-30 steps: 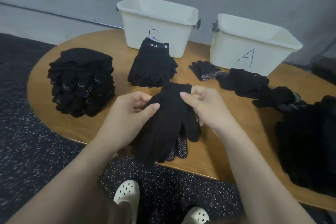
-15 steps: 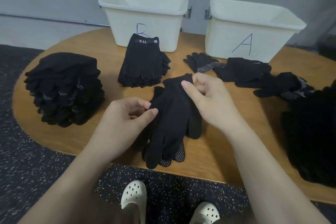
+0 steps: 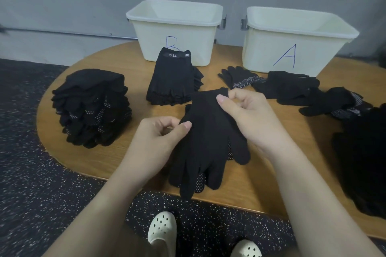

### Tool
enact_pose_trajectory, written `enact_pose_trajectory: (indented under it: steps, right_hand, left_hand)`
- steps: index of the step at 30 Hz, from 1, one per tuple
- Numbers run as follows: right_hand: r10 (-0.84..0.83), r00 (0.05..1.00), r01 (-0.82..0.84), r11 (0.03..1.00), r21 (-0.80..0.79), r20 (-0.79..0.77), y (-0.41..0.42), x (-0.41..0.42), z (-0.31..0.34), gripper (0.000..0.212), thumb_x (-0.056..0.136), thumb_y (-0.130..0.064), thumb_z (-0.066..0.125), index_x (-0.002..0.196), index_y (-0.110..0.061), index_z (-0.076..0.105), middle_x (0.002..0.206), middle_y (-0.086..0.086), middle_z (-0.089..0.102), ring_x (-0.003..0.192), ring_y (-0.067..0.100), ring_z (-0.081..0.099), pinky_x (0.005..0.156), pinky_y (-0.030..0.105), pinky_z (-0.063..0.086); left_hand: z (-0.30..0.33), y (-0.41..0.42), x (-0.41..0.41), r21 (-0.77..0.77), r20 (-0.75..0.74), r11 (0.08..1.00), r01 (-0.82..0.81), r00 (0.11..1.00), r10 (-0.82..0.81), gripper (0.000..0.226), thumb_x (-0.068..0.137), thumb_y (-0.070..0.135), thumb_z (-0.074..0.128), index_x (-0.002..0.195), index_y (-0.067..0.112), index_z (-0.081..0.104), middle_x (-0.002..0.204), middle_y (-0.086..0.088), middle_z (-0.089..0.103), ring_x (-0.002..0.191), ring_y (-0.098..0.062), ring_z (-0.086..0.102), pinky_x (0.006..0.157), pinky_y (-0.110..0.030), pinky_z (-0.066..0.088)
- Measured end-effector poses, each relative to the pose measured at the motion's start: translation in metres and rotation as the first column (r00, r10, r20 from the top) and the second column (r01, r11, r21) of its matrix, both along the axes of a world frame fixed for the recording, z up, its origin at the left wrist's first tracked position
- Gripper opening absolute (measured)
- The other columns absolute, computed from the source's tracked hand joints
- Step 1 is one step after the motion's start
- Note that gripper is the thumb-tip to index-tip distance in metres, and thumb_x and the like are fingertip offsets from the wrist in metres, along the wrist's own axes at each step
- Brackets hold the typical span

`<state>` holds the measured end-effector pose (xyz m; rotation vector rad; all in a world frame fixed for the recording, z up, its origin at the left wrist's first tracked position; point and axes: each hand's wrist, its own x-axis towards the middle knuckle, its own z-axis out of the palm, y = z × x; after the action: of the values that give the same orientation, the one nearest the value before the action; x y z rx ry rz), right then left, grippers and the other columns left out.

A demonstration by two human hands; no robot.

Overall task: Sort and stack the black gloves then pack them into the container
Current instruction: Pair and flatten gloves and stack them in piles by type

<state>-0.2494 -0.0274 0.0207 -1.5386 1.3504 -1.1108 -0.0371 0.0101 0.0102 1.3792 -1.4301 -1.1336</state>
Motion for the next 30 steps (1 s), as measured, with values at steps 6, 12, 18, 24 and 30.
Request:
enact_pose_trajectory:
  steps: [6,12,18,24,30]
  right_hand:
    - [-0.106,0.939,0.093,0.994,-0.056,-0.327,-0.024,0.016,-0.03,0.04,0.102,-0.03,0.062,0.069,-0.015,0.045,0.051,-0.003,0.047,0.048,0.01,0.035,0.051,0.029,0.031]
    - [-0.177,0.902,0.163,0.984,-0.068,-0.393,-0.033,0.02,-0.036,0.03,0.098,-0.035,0.066,0.072,-0.021,0.061,0.063,-0.001,0.067,0.069,0.023,0.063,0.067,0.042,0.056]
    - [-0.205,0.859,0.195,0.978,-0.069,-0.47,-0.033,0.021,-0.039,0.025,0.097,-0.038,0.068,0.077,-0.024,0.063,0.073,-0.005,0.066,0.075,0.021,0.064,0.071,0.041,0.057]
    - [-0.228,0.819,0.209,0.973,-0.097,-0.527,-0.027,0.023,-0.038,0.019,0.098,-0.038,0.067,0.091,-0.021,0.068,0.076,-0.011,0.064,0.078,0.016,0.064,0.067,0.032,0.05]
    - [-0.205,0.882,0.186,0.979,-0.087,-0.424,-0.017,0.003,-0.026,0.008,0.1,-0.026,0.063,0.095,-0.023,0.068,0.084,-0.015,0.065,0.082,0.003,0.062,0.063,0.013,0.045]
  left_hand:
    - [-0.016,-0.017,0.009,-0.206,0.485,0.974,-0.099,0.854,0.189,0.017,0.095,0.038,0.069,0.09,0.024,0.076,0.073,0.012,0.072,0.073,-0.004,0.068,0.07,-0.029,0.058]
    - [-0.02,-0.021,0.01,-0.187,0.577,0.977,-0.105,0.793,0.196,0.017,0.094,0.04,0.07,0.081,0.03,0.071,0.066,0.013,0.067,0.066,-0.006,0.064,0.064,-0.031,0.058]
    - [-0.018,-0.017,0.011,-0.197,0.636,0.975,-0.106,0.743,0.21,0.015,0.096,0.041,0.067,0.087,0.029,0.07,0.071,0.014,0.063,0.066,-0.004,0.06,0.054,-0.021,0.043]
    - [-0.027,-0.049,0.006,-0.381,0.59,0.918,0.11,0.794,0.15,0.028,0.101,0.022,0.059,0.128,0.021,0.065,0.118,0.006,0.062,0.108,-0.012,0.057,0.098,-0.035,0.052]
    - [-0.034,-0.071,0.009,-0.321,0.745,0.858,0.402,0.667,-0.034,0.042,0.108,0.016,0.043,0.148,0.024,0.053,0.159,0.009,0.043,0.148,-0.012,0.034,0.122,-0.041,0.03]
